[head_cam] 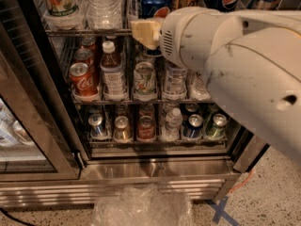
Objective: Pick pepsi can from top shelf of fridge
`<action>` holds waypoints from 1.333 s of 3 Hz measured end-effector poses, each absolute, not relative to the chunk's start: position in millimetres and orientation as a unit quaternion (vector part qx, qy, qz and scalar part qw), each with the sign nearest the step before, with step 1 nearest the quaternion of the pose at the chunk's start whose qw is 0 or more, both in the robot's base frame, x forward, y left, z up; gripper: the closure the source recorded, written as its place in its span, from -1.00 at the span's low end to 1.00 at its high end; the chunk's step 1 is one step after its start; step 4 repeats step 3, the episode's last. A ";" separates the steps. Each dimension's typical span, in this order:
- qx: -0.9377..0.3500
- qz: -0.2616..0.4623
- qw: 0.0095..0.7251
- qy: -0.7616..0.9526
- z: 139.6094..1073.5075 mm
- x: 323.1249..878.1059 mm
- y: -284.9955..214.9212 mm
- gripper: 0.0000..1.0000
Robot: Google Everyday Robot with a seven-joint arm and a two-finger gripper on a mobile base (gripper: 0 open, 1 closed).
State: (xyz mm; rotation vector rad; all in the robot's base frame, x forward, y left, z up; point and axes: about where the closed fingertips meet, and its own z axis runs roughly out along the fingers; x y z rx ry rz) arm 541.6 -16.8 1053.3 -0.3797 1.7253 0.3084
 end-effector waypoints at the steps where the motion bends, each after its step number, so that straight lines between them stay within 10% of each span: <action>1: -0.172 0.139 0.591 0.775 1033.9 512.6 6.1 1.00; 4: -0.171 0.115 0.567 0.797 1031.4 469.2 13.2 1.00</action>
Offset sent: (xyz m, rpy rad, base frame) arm -0.1790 -0.0127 -0.0457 0.0796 0.3026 0.0074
